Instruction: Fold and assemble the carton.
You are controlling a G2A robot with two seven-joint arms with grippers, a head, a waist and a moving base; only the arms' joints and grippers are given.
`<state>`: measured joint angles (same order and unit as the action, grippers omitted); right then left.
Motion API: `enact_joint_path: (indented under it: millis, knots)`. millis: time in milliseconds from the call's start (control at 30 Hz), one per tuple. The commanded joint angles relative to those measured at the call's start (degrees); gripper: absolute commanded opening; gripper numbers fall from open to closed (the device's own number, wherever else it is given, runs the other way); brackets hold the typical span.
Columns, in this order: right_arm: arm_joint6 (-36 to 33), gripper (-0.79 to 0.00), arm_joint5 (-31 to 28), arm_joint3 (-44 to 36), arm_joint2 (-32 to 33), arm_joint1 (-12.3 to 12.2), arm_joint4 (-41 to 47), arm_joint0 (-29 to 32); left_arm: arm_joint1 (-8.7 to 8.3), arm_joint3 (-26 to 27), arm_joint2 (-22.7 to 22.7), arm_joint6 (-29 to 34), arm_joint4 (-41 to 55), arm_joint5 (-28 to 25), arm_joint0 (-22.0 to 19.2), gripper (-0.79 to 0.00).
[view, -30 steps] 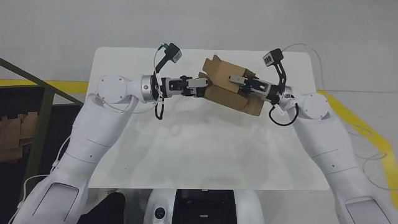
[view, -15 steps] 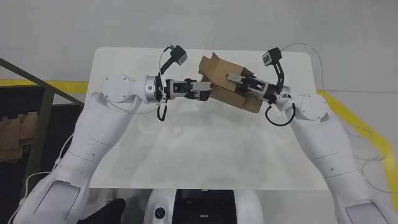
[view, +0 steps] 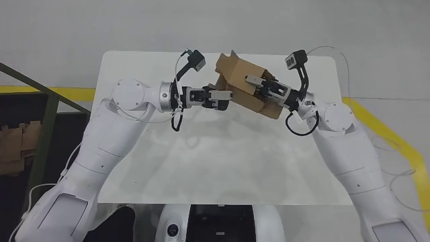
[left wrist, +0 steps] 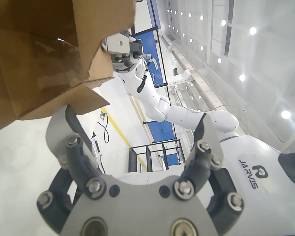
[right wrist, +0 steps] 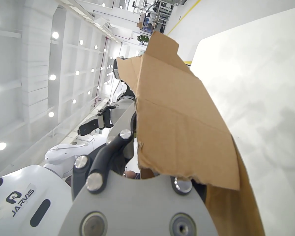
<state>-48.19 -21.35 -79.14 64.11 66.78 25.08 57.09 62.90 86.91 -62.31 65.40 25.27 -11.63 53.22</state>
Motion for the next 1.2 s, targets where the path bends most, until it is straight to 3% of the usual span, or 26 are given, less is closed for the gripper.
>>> enact_joint_path:
  millis: [0, 1167]
  knots:
    - [0.3, -0.785, 0.0, -0.3, 0.0, 0.0, -0.1, 0.2, 0.05, 0.1, 0.2, 0.2, 0.1, 0.0, -0.1, 0.000]
    - [0.8, -0.785, 0.0, -1.5, -1.8, 1.1, -1.6, 1.4, 0.11, -0.1, 0.4, 0.5, 0.0, -0.1, 0.0, 0.000]
